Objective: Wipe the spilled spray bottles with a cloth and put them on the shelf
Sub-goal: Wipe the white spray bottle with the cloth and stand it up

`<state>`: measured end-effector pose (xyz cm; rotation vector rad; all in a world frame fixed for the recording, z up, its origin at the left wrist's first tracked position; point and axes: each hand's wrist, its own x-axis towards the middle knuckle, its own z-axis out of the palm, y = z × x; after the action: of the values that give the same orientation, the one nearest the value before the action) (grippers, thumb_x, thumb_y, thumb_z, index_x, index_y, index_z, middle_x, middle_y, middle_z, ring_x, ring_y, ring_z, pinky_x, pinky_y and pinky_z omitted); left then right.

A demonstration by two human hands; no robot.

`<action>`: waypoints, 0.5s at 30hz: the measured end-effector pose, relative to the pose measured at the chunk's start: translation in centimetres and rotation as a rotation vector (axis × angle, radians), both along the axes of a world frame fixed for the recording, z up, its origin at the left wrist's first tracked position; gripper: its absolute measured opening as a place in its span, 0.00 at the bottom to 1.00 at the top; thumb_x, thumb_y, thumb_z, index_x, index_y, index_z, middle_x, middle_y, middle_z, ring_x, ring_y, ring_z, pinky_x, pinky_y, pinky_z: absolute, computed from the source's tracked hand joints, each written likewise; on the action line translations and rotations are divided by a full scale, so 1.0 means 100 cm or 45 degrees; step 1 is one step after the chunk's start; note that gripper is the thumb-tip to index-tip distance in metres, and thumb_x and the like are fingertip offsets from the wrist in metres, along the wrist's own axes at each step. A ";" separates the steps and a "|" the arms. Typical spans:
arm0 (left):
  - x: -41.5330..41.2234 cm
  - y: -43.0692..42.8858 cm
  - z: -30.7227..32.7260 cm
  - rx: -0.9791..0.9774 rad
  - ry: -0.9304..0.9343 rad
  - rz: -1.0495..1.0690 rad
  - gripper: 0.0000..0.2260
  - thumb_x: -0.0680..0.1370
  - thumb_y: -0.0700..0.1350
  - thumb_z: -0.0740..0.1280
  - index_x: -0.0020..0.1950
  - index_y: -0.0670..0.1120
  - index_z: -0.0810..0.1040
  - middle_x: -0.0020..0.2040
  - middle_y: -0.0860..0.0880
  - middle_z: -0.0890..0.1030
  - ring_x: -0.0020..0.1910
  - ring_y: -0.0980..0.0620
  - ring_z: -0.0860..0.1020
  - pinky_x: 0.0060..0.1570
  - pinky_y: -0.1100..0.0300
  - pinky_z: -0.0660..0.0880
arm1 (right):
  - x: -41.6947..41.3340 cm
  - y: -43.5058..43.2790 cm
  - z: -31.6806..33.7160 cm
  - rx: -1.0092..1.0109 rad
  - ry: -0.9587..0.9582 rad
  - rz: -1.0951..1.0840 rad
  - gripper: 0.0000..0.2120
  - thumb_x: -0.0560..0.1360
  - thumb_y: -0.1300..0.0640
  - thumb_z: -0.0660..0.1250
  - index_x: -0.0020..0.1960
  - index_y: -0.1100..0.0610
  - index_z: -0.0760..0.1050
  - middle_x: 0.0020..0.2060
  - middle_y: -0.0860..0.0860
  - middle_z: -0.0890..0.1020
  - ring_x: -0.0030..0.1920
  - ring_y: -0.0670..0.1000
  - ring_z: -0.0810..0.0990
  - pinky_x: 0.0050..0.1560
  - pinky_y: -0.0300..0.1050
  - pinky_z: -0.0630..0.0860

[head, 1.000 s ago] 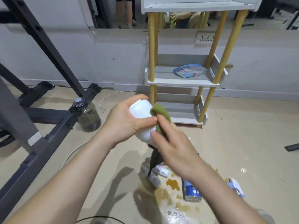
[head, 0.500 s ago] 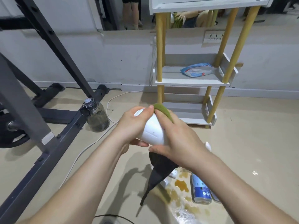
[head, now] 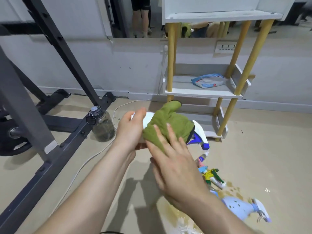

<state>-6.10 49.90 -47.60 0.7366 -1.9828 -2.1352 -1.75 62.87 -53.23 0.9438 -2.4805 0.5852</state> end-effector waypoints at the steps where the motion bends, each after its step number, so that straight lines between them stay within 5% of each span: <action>1: 0.000 0.001 0.000 0.033 0.008 0.035 0.11 0.78 0.55 0.63 0.55 0.51 0.75 0.47 0.48 0.78 0.35 0.50 0.79 0.21 0.63 0.72 | 0.003 -0.002 -0.002 0.023 -0.006 -0.010 0.25 0.75 0.55 0.56 0.71 0.51 0.66 0.75 0.54 0.66 0.76 0.61 0.62 0.65 0.65 0.70; 4: 0.009 0.008 0.001 0.019 0.079 0.035 0.09 0.78 0.54 0.63 0.52 0.50 0.74 0.41 0.49 0.77 0.29 0.53 0.77 0.20 0.63 0.71 | -0.026 -0.005 0.014 -0.139 -0.149 -0.025 0.24 0.77 0.52 0.51 0.72 0.51 0.66 0.76 0.52 0.66 0.77 0.57 0.60 0.67 0.60 0.66; 6: 0.017 0.012 -0.001 -0.344 0.132 -0.046 0.11 0.73 0.59 0.64 0.51 0.55 0.75 0.43 0.51 0.78 0.34 0.50 0.79 0.24 0.55 0.78 | -0.061 -0.004 0.037 -0.354 -0.448 -0.023 0.22 0.79 0.53 0.50 0.69 0.53 0.73 0.69 0.52 0.74 0.71 0.53 0.69 0.67 0.46 0.67; 8: 0.024 0.012 -0.002 -0.628 0.187 -0.146 0.13 0.70 0.62 0.63 0.50 0.59 0.75 0.44 0.54 0.78 0.39 0.48 0.80 0.29 0.49 0.81 | -0.084 0.003 0.063 -0.503 -1.049 0.018 0.15 0.81 0.57 0.56 0.55 0.53 0.81 0.52 0.46 0.83 0.53 0.45 0.79 0.51 0.28 0.71; 10: 0.024 0.009 -0.001 -0.644 0.172 -0.150 0.13 0.69 0.62 0.62 0.50 0.60 0.75 0.45 0.54 0.77 0.42 0.47 0.79 0.28 0.48 0.81 | -0.090 0.006 0.069 -0.493 -1.250 0.074 0.13 0.80 0.56 0.59 0.49 0.55 0.83 0.40 0.43 0.82 0.41 0.43 0.78 0.41 0.27 0.72; 13: 0.017 0.002 -0.002 -0.570 0.101 -0.049 0.13 0.71 0.63 0.62 0.50 0.58 0.75 0.46 0.53 0.77 0.42 0.49 0.79 0.26 0.53 0.80 | -0.073 -0.006 0.054 -0.414 -0.765 0.082 0.14 0.79 0.56 0.57 0.57 0.51 0.80 0.51 0.47 0.83 0.55 0.50 0.79 0.59 0.48 0.75; 15: 0.011 -0.002 -0.005 -0.494 0.084 0.027 0.12 0.75 0.61 0.63 0.50 0.54 0.75 0.48 0.50 0.79 0.41 0.51 0.79 0.22 0.62 0.75 | -0.047 -0.014 0.040 -0.317 -0.413 0.084 0.21 0.78 0.56 0.52 0.66 0.51 0.75 0.63 0.50 0.79 0.66 0.54 0.73 0.66 0.52 0.70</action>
<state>-5.00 49.68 -48.06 0.6069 -2.2422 -1.6600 -6.44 61.46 -49.26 0.8924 -2.5756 1.1189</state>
